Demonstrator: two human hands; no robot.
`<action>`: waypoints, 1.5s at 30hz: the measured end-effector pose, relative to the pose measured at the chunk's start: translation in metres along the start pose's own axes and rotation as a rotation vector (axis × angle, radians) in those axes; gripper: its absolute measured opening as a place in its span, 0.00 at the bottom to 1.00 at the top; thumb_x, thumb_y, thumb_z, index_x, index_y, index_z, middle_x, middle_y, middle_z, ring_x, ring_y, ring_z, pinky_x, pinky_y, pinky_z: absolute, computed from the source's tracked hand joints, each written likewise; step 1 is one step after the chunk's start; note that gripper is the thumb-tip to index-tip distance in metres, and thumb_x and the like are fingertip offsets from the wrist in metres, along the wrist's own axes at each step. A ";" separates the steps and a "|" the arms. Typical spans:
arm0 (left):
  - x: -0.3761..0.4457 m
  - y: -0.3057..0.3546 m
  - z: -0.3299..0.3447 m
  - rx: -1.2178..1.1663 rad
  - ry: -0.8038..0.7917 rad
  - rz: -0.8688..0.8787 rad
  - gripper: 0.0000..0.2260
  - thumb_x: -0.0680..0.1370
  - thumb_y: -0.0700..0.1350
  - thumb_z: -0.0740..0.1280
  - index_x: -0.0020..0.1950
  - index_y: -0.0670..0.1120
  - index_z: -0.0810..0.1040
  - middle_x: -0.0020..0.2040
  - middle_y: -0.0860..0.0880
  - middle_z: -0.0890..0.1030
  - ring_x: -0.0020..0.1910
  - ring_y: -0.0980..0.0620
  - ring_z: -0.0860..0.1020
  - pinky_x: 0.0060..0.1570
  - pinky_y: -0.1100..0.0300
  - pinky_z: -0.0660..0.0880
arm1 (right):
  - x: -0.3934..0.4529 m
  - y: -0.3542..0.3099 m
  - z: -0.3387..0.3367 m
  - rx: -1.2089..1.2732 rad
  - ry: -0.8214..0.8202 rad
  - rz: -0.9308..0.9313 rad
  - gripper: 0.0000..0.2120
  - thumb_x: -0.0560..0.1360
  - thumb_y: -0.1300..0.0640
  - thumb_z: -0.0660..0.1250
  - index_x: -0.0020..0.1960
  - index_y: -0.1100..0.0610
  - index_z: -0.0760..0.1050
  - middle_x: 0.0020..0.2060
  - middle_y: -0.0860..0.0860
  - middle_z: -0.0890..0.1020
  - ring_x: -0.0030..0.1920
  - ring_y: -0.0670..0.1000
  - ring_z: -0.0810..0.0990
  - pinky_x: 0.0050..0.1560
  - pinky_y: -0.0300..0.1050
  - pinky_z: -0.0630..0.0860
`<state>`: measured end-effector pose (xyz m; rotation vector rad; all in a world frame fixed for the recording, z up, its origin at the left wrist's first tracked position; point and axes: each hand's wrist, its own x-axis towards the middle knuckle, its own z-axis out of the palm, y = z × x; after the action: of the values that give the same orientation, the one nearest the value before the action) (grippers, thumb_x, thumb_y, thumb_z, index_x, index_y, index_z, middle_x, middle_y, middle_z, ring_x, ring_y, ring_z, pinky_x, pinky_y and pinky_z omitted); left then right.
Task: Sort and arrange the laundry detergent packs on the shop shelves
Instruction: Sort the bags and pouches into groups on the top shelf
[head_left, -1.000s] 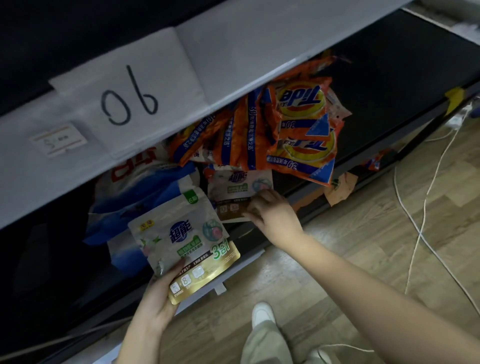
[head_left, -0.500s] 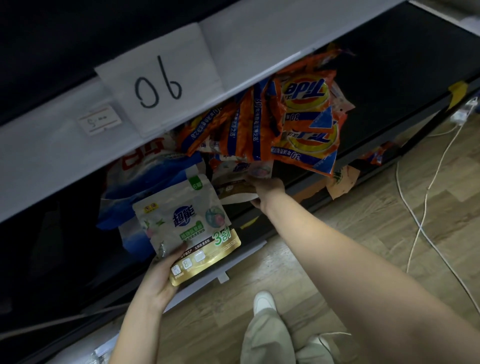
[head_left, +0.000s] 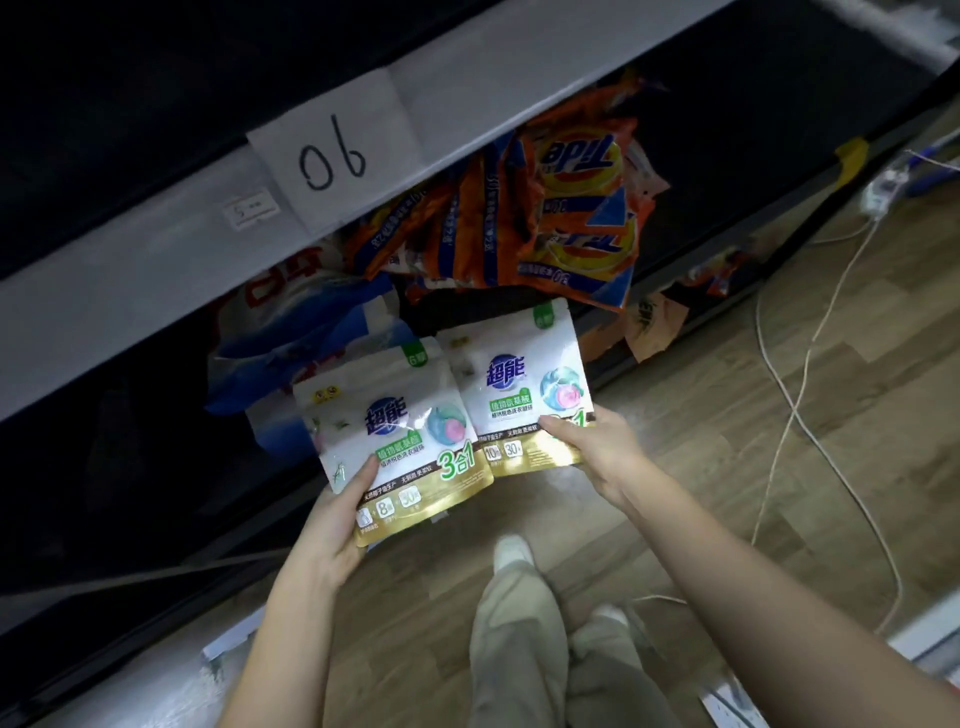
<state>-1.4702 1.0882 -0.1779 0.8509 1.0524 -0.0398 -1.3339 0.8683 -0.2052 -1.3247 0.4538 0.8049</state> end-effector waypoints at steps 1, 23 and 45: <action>-0.006 -0.001 0.007 0.025 -0.015 -0.001 0.13 0.77 0.42 0.65 0.61 0.43 0.75 0.50 0.42 0.84 0.43 0.48 0.84 0.41 0.51 0.82 | -0.013 -0.002 -0.010 -0.024 -0.004 -0.030 0.08 0.71 0.68 0.70 0.50 0.60 0.78 0.41 0.52 0.85 0.40 0.51 0.83 0.48 0.48 0.79; -0.273 0.080 0.217 0.463 -0.688 0.379 0.14 0.70 0.48 0.69 0.52 0.44 0.84 0.52 0.41 0.84 0.49 0.44 0.83 0.47 0.51 0.80 | -0.319 -0.186 -0.142 0.303 0.196 -0.705 0.23 0.63 0.55 0.77 0.53 0.65 0.77 0.39 0.52 0.86 0.38 0.48 0.84 0.36 0.39 0.81; -0.448 0.316 0.299 0.291 -0.718 0.970 0.08 0.78 0.45 0.65 0.55 0.44 0.79 0.50 0.44 0.84 0.43 0.49 0.84 0.46 0.54 0.81 | -0.408 -0.454 -0.026 0.333 -0.181 -1.173 0.07 0.70 0.59 0.66 0.48 0.57 0.77 0.36 0.48 0.85 0.38 0.46 0.85 0.35 0.40 0.81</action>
<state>-1.3523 0.9582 0.4216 1.4005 -0.1038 0.3063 -1.2633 0.7212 0.3842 -0.9545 -0.3398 -0.1414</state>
